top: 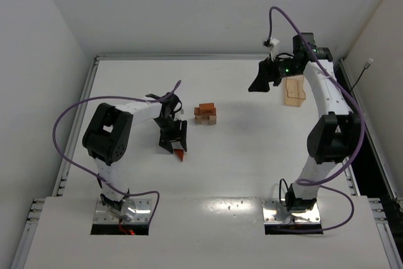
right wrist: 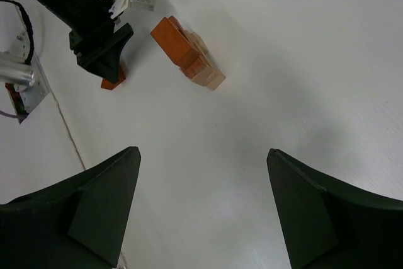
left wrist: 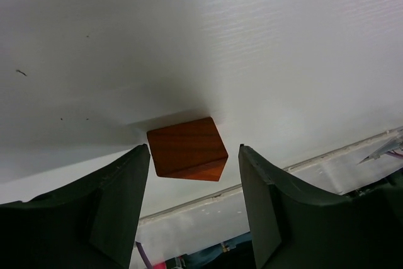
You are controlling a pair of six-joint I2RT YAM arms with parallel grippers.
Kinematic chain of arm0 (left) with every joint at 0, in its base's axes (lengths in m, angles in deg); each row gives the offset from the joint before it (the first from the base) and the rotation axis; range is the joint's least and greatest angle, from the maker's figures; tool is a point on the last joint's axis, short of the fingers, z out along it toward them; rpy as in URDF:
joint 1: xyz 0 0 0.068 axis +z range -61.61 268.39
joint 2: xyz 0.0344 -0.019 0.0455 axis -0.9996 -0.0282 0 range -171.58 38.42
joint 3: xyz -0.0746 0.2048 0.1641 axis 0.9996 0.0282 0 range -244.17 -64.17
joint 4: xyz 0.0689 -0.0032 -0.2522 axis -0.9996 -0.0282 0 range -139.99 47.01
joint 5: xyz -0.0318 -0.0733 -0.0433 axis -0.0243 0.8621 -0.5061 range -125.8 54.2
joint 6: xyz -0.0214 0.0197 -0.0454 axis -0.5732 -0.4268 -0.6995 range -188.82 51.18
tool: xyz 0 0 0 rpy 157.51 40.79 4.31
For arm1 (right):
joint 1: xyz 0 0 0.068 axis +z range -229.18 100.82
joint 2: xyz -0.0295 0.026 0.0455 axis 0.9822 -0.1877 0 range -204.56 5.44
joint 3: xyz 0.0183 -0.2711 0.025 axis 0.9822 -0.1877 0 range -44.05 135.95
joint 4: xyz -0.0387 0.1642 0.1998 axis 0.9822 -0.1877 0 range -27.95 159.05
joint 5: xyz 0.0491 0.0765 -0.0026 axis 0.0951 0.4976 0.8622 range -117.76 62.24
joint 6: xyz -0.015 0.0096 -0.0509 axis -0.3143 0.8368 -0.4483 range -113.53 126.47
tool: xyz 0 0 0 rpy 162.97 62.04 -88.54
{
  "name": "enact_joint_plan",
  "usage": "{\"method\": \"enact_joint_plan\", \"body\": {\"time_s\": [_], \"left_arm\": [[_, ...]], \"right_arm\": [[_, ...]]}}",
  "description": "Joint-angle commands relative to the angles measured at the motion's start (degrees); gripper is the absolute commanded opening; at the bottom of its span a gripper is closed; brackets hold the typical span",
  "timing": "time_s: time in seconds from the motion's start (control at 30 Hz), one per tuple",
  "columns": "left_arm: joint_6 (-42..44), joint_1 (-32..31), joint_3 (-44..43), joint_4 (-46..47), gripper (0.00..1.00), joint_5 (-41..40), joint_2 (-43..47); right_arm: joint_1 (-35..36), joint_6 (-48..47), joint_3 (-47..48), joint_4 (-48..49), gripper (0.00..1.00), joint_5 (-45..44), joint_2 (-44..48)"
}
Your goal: Build the wood block tower
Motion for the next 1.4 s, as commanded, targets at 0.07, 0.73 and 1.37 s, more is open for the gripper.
{"method": "enact_joint_plan", "body": {"time_s": [0.07,0.73,1.37], "left_arm": [[-0.21,-0.34,-1.95,-0.1,0.52,-0.15,-1.23],[-1.7,-1.92,-0.99,9.46,0.0,-0.67,7.53],[-12.95,0.8,9.48,42.61,0.0,2.04,38.93]], "right_arm": [[-0.89,-2.46,2.3,-0.48,0.79,3.42,-0.35],[-1.42,-3.61,0.46,-2.59,0.73,12.62,-0.87],[7.96,-16.88,3.28,-7.44,0.71,23.32,6.05]]}}
